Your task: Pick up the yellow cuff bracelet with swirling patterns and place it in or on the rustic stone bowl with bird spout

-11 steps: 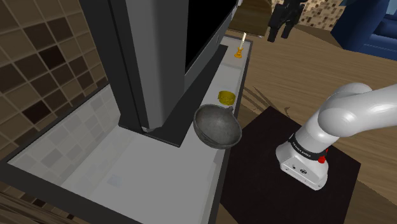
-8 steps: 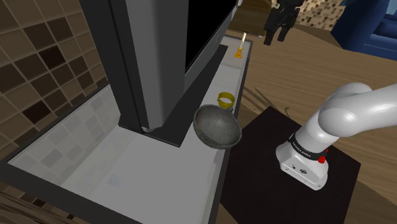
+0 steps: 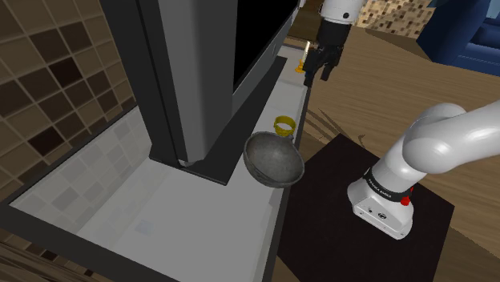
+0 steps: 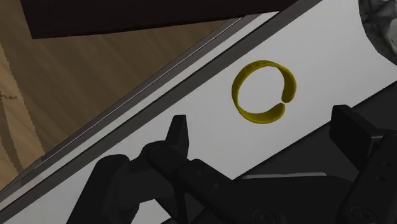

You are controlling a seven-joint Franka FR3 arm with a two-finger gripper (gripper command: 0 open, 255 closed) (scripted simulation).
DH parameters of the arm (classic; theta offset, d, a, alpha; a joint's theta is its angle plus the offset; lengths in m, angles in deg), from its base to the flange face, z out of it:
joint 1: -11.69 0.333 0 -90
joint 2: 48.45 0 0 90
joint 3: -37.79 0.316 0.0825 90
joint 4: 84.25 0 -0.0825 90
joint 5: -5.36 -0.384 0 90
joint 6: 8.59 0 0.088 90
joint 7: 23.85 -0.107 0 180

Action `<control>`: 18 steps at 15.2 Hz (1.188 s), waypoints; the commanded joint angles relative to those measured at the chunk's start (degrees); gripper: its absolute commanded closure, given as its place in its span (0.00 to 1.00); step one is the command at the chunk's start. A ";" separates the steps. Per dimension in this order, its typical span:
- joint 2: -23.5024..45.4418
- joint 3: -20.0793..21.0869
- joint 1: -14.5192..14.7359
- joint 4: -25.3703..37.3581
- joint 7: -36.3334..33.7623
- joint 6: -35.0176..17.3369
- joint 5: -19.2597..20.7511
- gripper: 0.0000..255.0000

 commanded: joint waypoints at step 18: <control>16.89 6.23 5.18 -9.62 0.03 -27.63 -8.75 0.00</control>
